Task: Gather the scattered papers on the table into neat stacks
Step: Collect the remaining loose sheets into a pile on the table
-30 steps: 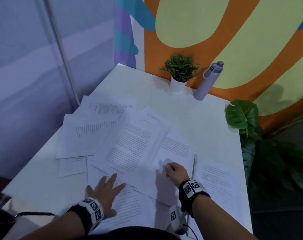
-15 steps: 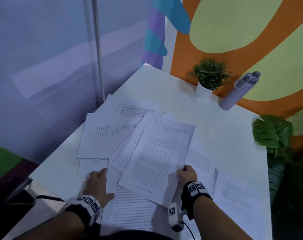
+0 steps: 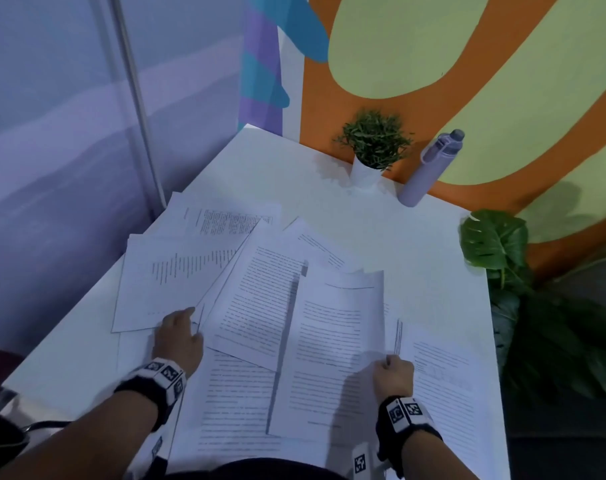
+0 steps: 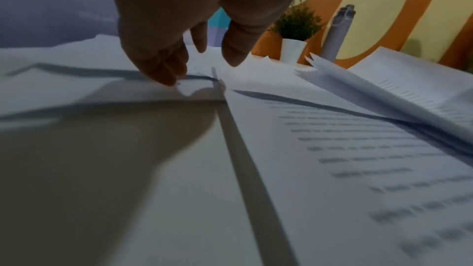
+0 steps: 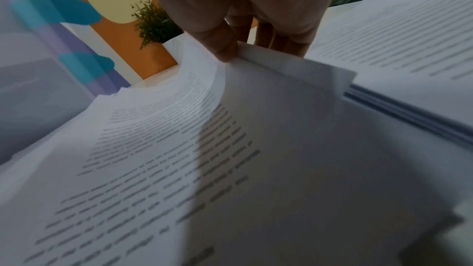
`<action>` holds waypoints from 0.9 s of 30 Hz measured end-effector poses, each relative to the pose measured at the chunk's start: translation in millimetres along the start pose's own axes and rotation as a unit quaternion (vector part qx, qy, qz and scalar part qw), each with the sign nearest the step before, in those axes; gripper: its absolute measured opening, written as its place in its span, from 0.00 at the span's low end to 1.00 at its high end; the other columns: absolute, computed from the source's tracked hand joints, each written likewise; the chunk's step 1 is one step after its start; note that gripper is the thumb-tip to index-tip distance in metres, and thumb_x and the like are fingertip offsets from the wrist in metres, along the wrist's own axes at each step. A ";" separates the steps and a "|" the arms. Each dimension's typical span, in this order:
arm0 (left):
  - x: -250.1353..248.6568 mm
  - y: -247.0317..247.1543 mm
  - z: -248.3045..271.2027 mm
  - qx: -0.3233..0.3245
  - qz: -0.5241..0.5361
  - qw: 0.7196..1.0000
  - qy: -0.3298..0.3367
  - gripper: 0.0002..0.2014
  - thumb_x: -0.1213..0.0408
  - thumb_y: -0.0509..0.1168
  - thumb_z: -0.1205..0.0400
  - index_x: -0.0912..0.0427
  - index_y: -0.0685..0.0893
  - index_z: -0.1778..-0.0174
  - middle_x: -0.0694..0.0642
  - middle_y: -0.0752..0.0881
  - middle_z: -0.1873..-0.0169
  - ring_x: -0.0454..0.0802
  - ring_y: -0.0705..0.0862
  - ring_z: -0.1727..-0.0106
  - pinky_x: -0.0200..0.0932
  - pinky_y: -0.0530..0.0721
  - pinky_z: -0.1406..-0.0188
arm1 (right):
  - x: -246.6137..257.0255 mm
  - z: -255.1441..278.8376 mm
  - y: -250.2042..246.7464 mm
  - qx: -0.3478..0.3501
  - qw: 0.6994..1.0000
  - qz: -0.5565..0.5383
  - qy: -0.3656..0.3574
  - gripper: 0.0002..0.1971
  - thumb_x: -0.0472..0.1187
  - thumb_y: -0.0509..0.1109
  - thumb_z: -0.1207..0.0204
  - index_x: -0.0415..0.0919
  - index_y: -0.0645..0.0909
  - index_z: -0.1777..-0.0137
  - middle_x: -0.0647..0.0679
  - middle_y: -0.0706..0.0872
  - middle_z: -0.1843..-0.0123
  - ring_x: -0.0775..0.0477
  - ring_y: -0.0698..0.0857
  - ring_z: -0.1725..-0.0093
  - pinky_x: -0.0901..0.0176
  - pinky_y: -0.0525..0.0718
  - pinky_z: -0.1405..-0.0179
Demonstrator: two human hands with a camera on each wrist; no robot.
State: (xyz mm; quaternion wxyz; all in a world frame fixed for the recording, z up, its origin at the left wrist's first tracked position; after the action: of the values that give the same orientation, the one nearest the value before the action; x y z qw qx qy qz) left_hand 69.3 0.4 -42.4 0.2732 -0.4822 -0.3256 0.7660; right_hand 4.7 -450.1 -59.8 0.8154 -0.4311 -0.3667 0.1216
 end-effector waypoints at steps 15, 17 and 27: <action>-18.5 -3.3 -12.0 0.054 0.069 0.996 -0.025 0.25 0.66 0.64 0.19 0.64 0.68 0.26 0.67 0.75 0.29 0.62 0.76 0.30 0.48 0.74 0.34 | 22.2 21.7 17.9 0.050 0.998 0.021 0.008 0.15 0.40 0.57 0.16 0.32 0.80 0.57 0.36 0.82 0.55 0.37 0.81 0.56 0.53 0.80 0.53; -7.7 -3.7 0.0 0.087 0.048 0.994 -0.045 0.27 0.64 0.61 0.18 0.64 0.64 0.23 0.65 0.72 0.26 0.61 0.73 0.27 0.46 0.71 0.31 | 15.6 20.0 9.3 0.022 0.997 0.064 0.036 0.18 0.42 0.56 0.16 0.30 0.84 0.47 0.33 0.82 0.41 0.32 0.83 0.44 0.51 0.80 0.43; 27.9 -14.3 38.3 0.106 0.112 0.987 -0.048 0.26 0.69 0.68 0.22 0.61 0.69 0.28 0.64 0.82 0.37 0.50 0.78 0.50 0.40 0.75 0.52 | 39.9 34.4 19.1 0.022 0.999 -0.033 -0.014 0.15 0.39 0.57 0.16 0.31 0.80 0.39 0.33 0.85 0.40 0.36 0.84 0.44 0.56 0.78 0.49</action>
State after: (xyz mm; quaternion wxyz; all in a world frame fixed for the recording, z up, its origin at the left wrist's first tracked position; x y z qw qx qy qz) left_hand 24.8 21.0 -34.8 0.2193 -0.4465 -0.1993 0.8443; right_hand 10.8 -397.0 -42.9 0.8234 -0.3986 -0.3890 0.1086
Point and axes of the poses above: each hand's wrist, its own z-axis away from the middle knuckle, its own y-axis out of the palm, x = y × z, the point moved 10 cm from there along -z, towards the middle knuckle
